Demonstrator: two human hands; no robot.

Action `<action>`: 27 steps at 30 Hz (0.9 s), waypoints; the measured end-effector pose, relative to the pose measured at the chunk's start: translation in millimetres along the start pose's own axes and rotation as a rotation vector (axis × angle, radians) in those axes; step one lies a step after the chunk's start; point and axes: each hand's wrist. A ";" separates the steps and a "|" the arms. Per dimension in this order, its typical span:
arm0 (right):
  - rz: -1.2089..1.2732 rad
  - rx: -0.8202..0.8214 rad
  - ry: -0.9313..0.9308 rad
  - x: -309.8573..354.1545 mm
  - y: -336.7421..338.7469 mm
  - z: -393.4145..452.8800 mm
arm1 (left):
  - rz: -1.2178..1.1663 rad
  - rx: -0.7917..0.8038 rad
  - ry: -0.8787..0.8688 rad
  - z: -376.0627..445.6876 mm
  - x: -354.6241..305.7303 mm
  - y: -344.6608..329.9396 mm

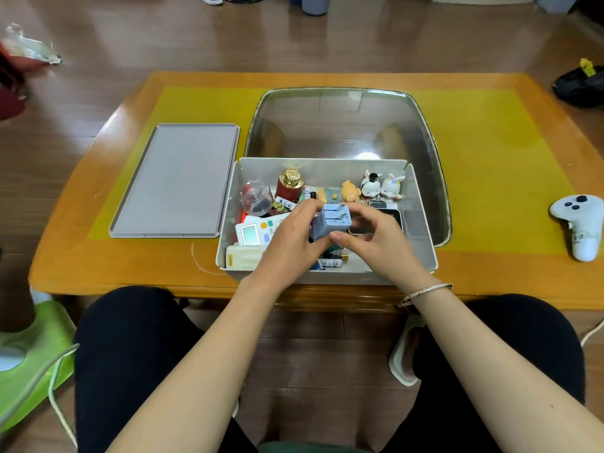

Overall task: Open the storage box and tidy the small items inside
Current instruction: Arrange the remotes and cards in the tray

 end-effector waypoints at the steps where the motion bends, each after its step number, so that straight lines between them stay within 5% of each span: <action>1: -0.003 0.027 0.007 -0.7 -0.8 0.3 | 0.011 0.001 -0.012 0.4 1.0 -0.2; 9: 0.017 -0.059 0.038 -5.0 -3.9 0.5 | -0.063 -0.015 -0.002 0.3 1.9 -1.9; 19: -0.310 -0.200 0.045 -15.1 -6.7 -0.2 | 0.258 -0.033 -0.253 -5.2 5.5 -5.0; 27: -0.296 -0.213 0.050 -14.6 -7.0 -0.5 | 0.311 -0.113 -0.177 -4.8 3.8 -7.2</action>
Point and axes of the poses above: each hand's wrist, its own z-axis towards the middle knuckle, its own y-axis out of the back of the hand, x = y × z, and after that the axes turned 14 degrees about -z, right-handed
